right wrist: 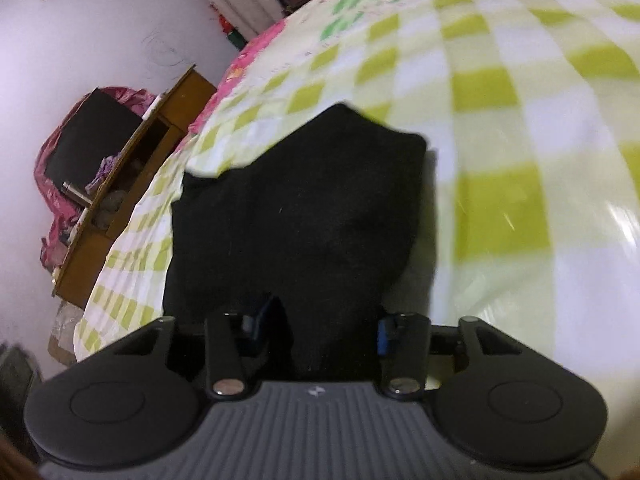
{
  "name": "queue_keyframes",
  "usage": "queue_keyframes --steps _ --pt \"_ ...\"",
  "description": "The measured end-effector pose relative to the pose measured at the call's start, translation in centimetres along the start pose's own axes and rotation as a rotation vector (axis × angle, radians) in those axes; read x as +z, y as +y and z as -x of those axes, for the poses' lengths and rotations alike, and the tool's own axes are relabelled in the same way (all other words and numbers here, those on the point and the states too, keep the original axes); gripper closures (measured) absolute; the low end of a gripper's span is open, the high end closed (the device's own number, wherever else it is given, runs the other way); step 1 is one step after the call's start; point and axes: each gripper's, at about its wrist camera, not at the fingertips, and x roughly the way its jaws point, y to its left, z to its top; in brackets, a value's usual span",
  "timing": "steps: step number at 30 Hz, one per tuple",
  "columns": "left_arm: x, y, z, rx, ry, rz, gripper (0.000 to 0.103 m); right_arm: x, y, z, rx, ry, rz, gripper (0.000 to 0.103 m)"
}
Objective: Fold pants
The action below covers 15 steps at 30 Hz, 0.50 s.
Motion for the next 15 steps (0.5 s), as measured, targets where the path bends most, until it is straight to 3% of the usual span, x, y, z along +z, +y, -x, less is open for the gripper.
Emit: queue_keyframes --steps 8,11,15 --pt "1.8 0.7 -2.1 0.082 0.02 -0.002 0.013 1.7 1.8 -2.8 -0.061 0.02 0.091 0.052" --pt "2.1 -0.1 -0.3 0.123 0.009 -0.026 0.013 1.8 2.3 -0.5 -0.121 0.002 0.099 0.052" --pt "1.5 -1.2 3.1 0.198 -0.011 0.009 0.013 -0.1 4.5 5.7 -0.209 -0.123 0.215 0.051"
